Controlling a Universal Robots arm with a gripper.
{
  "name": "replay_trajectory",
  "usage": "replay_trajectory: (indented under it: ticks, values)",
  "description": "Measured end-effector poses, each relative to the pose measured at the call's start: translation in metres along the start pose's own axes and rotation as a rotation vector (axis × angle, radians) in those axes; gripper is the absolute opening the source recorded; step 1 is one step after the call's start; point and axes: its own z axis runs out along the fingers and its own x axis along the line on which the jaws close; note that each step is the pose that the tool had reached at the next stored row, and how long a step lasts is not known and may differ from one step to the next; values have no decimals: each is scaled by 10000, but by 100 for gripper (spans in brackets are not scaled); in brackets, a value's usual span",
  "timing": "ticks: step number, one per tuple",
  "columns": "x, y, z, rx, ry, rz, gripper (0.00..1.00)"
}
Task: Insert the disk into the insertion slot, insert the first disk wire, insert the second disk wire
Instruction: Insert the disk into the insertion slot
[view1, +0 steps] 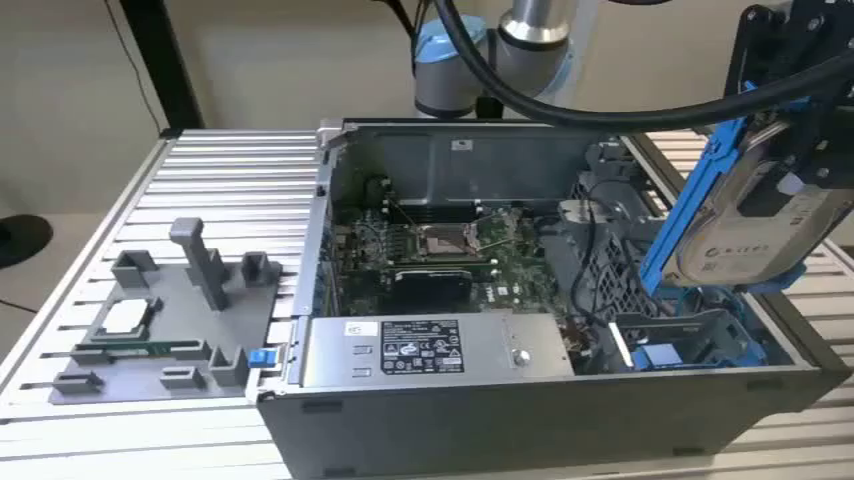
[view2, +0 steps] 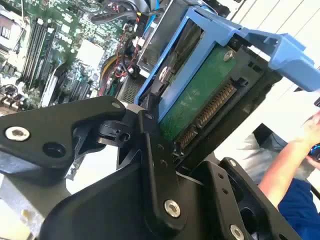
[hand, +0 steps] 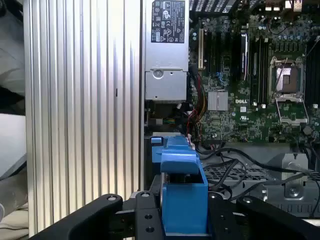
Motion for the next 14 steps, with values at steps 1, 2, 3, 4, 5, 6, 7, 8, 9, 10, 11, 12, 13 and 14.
replay_trajectory:
  ticks: [1, 2, 3, 4, 5, 6, 7, 8, 9, 10, 11, 12, 13, 14]
  values:
    - [0, 0, 0, 0, 0, 0, 0]
    - [0, 0, 0, 0, 0, 0, 0]
    - [0, 0, 0, 0, 1, 0, 0]
    - [0, 0, 0, 0, 2, 0, 0]
    - [0, -1, 1, 0, 2, 1, 0]
    - [0, -3, 1, 0, 2, 1, 0]
    - [-1, -7, 3, 0, 2, 1, 0]
    - [0, -12, 4, 0, 2, 0, 0]
    - [0, -18, 6, 0, 1, 1, 0]
    - [-1, -24, 8, 0, 1, 1, 0]
    - [-1, -30, 10, 0, 1, 1, 0]
    - [-1, -37, 12, 0, 1, 0, 0]
    - [-1, -45, 14, 0, 1, 0, 0]
    - [-1, -52, 17, 0, -1, 0, 0]
